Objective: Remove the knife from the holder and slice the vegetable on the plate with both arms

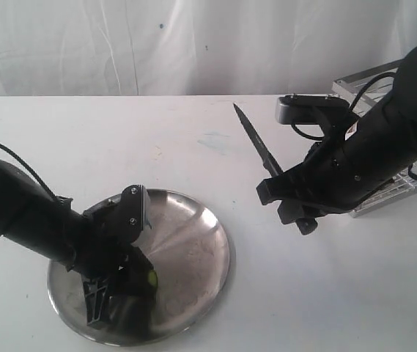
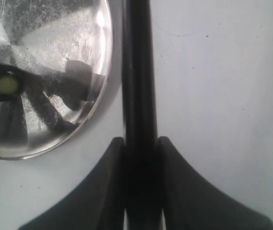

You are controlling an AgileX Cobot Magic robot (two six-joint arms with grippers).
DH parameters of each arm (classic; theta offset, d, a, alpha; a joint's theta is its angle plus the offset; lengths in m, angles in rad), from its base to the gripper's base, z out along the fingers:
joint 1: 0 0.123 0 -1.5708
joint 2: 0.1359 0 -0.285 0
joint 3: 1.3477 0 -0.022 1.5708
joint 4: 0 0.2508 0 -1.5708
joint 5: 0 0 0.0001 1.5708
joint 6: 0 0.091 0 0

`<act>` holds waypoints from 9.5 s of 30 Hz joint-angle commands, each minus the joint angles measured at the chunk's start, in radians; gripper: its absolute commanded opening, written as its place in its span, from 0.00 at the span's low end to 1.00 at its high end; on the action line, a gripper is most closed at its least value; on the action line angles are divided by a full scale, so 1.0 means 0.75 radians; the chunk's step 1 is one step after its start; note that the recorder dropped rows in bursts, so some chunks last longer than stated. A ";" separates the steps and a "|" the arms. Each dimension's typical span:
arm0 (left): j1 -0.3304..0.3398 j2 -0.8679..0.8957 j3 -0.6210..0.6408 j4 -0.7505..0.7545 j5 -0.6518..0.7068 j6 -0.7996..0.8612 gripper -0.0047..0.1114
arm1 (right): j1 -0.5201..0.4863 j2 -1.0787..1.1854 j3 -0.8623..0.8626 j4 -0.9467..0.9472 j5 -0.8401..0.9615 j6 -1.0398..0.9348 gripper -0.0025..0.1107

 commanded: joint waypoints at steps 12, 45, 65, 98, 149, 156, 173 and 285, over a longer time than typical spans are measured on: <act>0.008 0.081 -0.163 -0.324 -0.207 0.129 0.04 | -0.010 -0.014 -0.005 0.035 -0.064 -0.020 0.02; 0.008 -0.424 -0.171 -0.403 -0.507 -0.104 0.41 | 0.049 -0.009 0.078 0.038 -0.040 -0.024 0.02; 0.232 -0.128 -0.186 -0.575 0.078 -0.605 0.04 | 0.554 0.321 -0.092 0.098 -0.224 0.311 0.02; 0.232 0.047 -0.193 -0.807 0.326 -0.233 0.04 | 0.622 0.459 -0.097 -0.022 -0.345 0.557 0.02; 0.232 0.189 -0.199 -0.807 0.363 -0.160 0.04 | 0.622 0.475 -0.097 -0.032 -0.344 0.599 0.02; 0.232 0.228 -0.207 -0.807 0.358 -0.160 0.04 | 0.622 0.475 -0.097 -0.032 -0.344 0.599 0.02; 0.232 0.285 -0.202 -0.807 0.180 -0.188 0.04 | 0.622 0.475 -0.097 -0.032 -0.346 0.599 0.02; 0.229 0.401 -0.169 -0.703 0.141 -0.304 0.04 | 0.622 0.430 -0.097 -0.320 -0.133 0.649 0.02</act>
